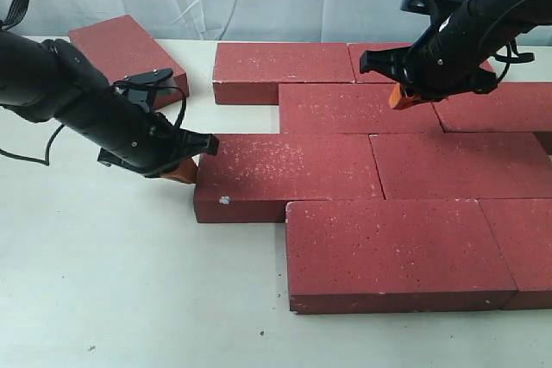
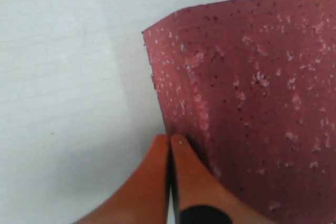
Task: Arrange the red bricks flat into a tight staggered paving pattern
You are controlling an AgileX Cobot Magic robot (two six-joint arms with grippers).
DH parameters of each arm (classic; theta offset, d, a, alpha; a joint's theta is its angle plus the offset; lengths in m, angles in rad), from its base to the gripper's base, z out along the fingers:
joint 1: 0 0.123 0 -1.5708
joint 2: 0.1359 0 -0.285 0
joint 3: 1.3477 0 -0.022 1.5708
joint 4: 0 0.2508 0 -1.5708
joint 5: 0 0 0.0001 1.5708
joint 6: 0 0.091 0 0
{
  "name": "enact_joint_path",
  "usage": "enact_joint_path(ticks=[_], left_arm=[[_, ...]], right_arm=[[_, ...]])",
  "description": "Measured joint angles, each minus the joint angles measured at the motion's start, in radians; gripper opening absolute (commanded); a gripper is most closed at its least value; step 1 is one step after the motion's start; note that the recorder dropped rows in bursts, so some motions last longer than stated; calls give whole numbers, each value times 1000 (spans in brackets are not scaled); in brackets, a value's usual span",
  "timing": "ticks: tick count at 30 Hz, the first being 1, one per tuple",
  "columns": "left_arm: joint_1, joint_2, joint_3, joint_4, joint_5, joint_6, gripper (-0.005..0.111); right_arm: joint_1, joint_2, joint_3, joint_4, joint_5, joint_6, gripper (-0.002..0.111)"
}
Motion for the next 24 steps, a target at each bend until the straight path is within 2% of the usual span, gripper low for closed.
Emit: enact_joint_path(ticks=[5, 15, 18, 24], left_arm=[[-1, 1, 0, 52, 24, -48, 0], [3, -6, 0, 65, 43, -58, 0], [39, -28, 0, 67, 50, -58, 0], [152, -80, 0, 72, 66, -58, 0]], right_arm=[[0, 0, 0, 0, 11, 0, -1], [0, 0, 0, 0, 28, 0, -1], [0, 0, 0, 0, 33, 2, -1], [0, 0, 0, 0, 35, 2, -1]])
